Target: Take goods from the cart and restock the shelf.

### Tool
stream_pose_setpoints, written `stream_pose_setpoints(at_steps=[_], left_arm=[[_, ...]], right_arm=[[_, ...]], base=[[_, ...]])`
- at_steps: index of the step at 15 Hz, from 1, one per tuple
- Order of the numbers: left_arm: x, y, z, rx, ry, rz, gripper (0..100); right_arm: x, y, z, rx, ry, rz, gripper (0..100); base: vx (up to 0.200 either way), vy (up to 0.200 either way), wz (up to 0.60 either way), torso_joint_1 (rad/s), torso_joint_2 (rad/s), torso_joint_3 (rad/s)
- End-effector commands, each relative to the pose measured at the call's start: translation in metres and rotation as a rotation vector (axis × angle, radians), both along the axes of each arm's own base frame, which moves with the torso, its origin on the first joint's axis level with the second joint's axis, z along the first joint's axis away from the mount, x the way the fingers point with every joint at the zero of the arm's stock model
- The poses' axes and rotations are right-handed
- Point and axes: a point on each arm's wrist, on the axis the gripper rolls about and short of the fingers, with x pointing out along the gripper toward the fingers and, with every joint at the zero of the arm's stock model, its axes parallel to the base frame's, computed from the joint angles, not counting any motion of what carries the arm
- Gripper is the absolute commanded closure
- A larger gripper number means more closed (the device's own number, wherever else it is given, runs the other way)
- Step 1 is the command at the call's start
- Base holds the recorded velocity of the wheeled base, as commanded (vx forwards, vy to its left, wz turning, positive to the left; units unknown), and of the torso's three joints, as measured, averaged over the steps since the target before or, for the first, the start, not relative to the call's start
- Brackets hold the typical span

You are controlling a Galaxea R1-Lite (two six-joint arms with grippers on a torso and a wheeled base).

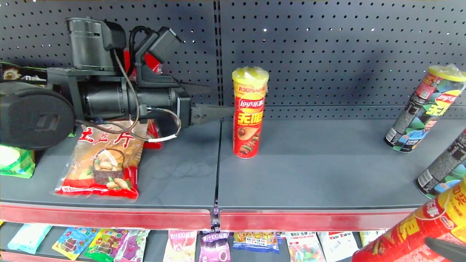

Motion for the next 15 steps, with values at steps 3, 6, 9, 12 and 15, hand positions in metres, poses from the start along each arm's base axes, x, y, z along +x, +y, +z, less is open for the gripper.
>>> stream_pose_setpoints(at_steps=[3, 6, 9, 12, 15], left_arm=[[0.023, -0.019, -0.009, 0.008, 0.001, -0.023, 0], [0.038, -0.034, -0.010, 0.001, -0.016, -0.040, 0], [0.047, -0.041, -0.009, -0.006, -0.031, -0.045, 0], [0.045, -0.053, -0.013, -0.003, -0.022, -0.080, 0], [0.052, -0.057, -0.021, 0.003, -0.010, -0.082, 0]], right_arm=[[0.001, 0.000, 0.000, -0.002, 0.004, 0.001, 100], [0.001, 0.000, 0.000, -0.001, 0.001, -0.001, 100], [0.001, 0.000, 0.000, -0.001, 0.001, -0.002, 100], [0.001, -0.001, 0.001, -0.001, 0.002, -0.016, 100], [0.001, -0.001, 0.002, 0.000, 0.000, -0.021, 100]], base=[[0.000, 0.000, 0.00, 0.000, 0.00, 0.000], [0.000, 0.000, 0.00, 0.000, 0.00, 0.000], [0.000, 0.000, 0.00, 0.000, 0.00, 0.000], [0.000, 0.000, 0.00, 0.000, 0.00, 0.000], [0.000, 0.000, 0.00, 0.000, 0.00, 0.000]])
